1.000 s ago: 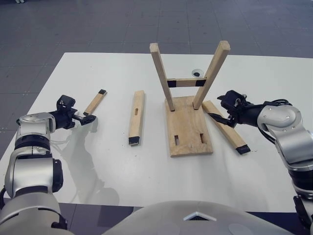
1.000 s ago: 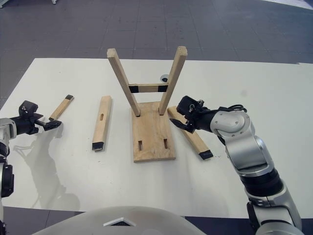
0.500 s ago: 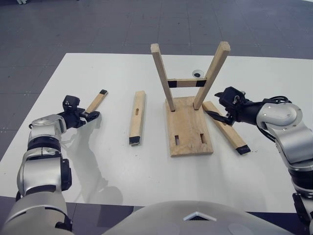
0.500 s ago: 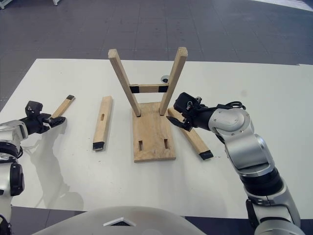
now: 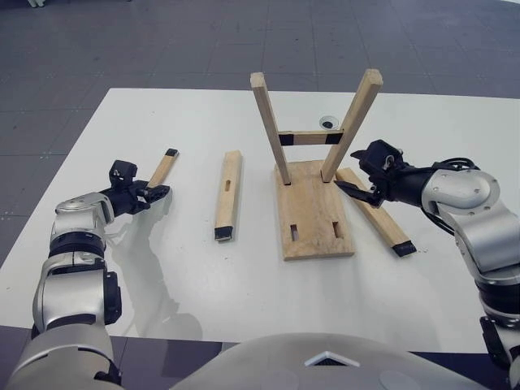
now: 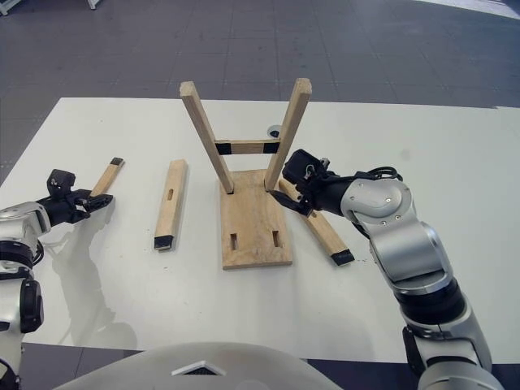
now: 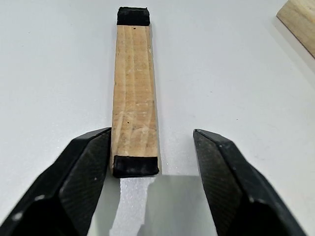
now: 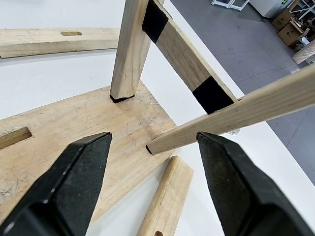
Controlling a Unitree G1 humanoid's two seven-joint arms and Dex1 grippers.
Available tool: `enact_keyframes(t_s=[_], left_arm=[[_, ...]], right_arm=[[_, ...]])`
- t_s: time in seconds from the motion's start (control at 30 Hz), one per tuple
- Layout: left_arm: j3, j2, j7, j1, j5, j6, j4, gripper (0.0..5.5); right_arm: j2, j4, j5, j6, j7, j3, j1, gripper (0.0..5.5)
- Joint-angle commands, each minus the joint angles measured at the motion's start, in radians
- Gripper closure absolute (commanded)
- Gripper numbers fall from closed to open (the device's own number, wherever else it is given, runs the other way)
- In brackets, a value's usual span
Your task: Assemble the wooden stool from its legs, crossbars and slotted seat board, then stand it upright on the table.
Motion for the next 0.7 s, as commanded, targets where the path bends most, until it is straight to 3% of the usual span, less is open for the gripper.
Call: enact_keyframes(t_s=[0.03,0.3,0.43,0.53,0.63,0.7], left_arm=[[-0.031,-0.078,0.031,0.111,0.038,0.110,0.074,3.14],[-0.053,-0.117,-0.017,0.171,0.038,0.139,0.045,4.15],[-0.042,-0.140,0.019,0.195,0.018,0.132,0.026,4.16],[0.062,-0.151,0.164,0.186,-0.055,0.082,-0.029,4.16],[0.181,-0.170,0.357,0.213,-0.131,0.055,-0.300,4.17],[0.232,-0.194,0.476,0.269,-0.160,0.109,-0.656,4.17]], right_arm=[[0.002,-0.014,0.014,0.019,-0.009,0.003,-0.028,2.32],[0.020,-0.029,0.039,0.049,-0.032,-0.020,-0.105,2.32],[0.052,-0.016,0.063,0.078,-0.051,-0.061,-0.177,2.32],[0.133,-0.001,0.129,0.148,-0.083,-0.139,-0.246,2.32],[0.298,0.058,0.224,0.270,-0.171,-0.308,-0.363,2.32],[0.407,0.153,0.273,0.335,-0.251,-0.439,-0.475,2.32]])
